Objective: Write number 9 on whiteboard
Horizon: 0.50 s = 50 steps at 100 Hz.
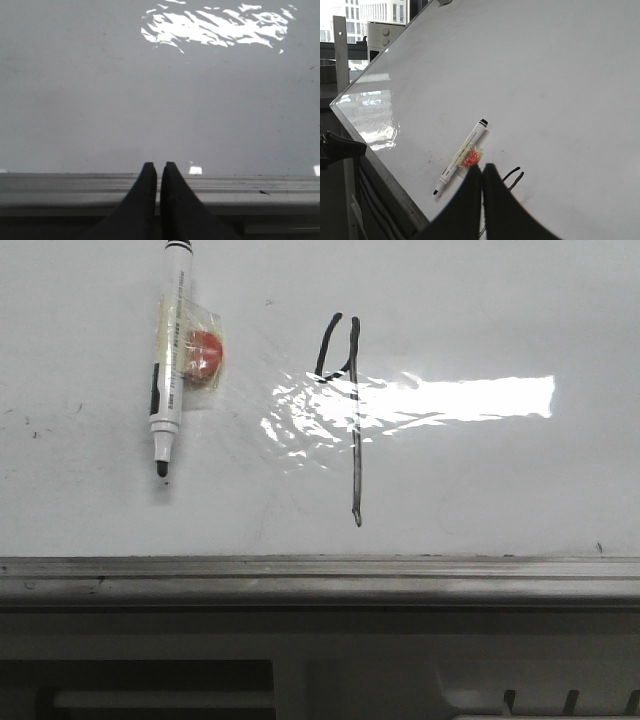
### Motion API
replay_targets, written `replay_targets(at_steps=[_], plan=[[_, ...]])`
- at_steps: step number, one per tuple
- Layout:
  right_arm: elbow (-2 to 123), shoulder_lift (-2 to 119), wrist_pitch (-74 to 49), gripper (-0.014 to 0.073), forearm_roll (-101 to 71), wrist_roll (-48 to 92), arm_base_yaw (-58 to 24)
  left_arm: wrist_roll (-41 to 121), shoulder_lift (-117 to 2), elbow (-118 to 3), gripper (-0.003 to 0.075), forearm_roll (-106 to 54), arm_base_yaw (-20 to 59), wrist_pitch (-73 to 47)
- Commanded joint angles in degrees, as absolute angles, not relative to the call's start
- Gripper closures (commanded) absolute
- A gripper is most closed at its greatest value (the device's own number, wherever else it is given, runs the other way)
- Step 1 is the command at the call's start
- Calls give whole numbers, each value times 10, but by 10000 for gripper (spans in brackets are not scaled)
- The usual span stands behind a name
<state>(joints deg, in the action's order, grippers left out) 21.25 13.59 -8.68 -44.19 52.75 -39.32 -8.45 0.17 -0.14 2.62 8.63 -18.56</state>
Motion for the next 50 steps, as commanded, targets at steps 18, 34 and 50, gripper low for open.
replay_targets(at_steps=[18,34,50], plan=[[226,141,-50,667,-442,530,-390,-91,19,16,738,22,86,-155],[226,141,-50,667,-442,530,-390,-91,19,16,738,22,86,-156],[226,141,-50,667,-442,530,-390,-91,19,16,738,22,86,-156]])
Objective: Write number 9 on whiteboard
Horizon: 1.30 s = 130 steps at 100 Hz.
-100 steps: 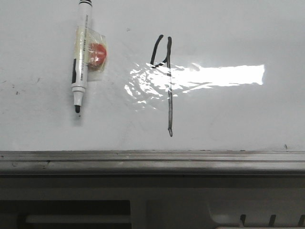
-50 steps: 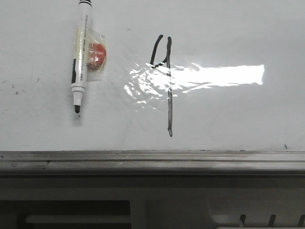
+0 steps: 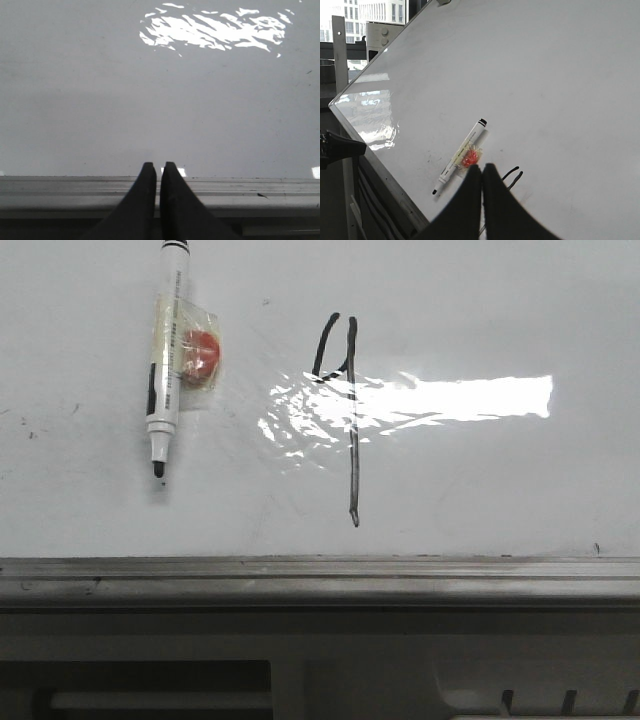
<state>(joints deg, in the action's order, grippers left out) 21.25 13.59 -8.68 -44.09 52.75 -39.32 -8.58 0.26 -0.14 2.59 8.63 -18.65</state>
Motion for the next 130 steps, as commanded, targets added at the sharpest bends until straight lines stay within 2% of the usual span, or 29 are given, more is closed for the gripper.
replay_targets(at_steps=[1,40,52,59,76,83,106,130], plan=[[226,141,-50,667,-442,530,-390,-91,19,16,738,22,86,-156],[225,141,-50,667,-442,530,-390,-91,19,16,738,22,86,-156],[200,141,-18,667,-367,525,-364,-91,19,16,738,22,86,-156],[172,141,0,667,-291,448,-326,-91,19,16,738,22,86,-156],[95,141,-3,667,-62,114,-198,-91,19,16,738,22,86,-156],[65,141,11,667,0,40,-151,-91,19,16,738,22,86,-156],[-23,141,58,667,50,-38,-53,-91,19,16,738,22,86,-156],[-22,76,-54,667,107,-67,-39,-91,19,16,738,22,86,-156]])
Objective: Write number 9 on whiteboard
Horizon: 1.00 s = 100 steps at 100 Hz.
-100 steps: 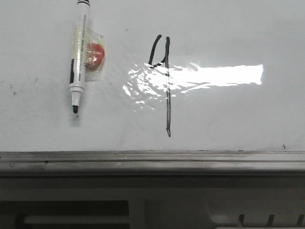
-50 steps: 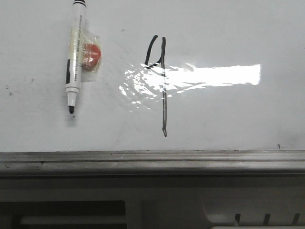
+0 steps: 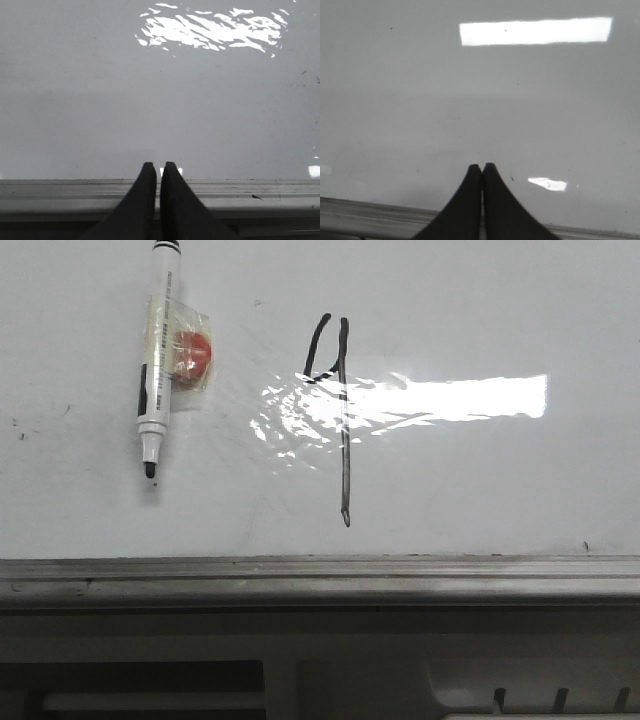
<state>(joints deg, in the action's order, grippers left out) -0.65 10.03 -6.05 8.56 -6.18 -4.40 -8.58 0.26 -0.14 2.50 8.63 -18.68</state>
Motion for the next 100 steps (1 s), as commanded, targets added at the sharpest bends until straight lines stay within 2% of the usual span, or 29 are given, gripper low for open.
replay_targets(at_steps=[1,17,24,100], plan=[[-22,68,-57,667,107,-67,-39,-91,19,16,738,22,86,-156],[-22,-22,-151,667,107,-67,-39,-91,19,16,738,22,86,-156],[-22,-12,-177,667,107,-67,-39,-91,19,16,738,22,86,-156],[-22,-17,-174,667,107,-67,-39,-91,19,16,738,22,86,-157]])
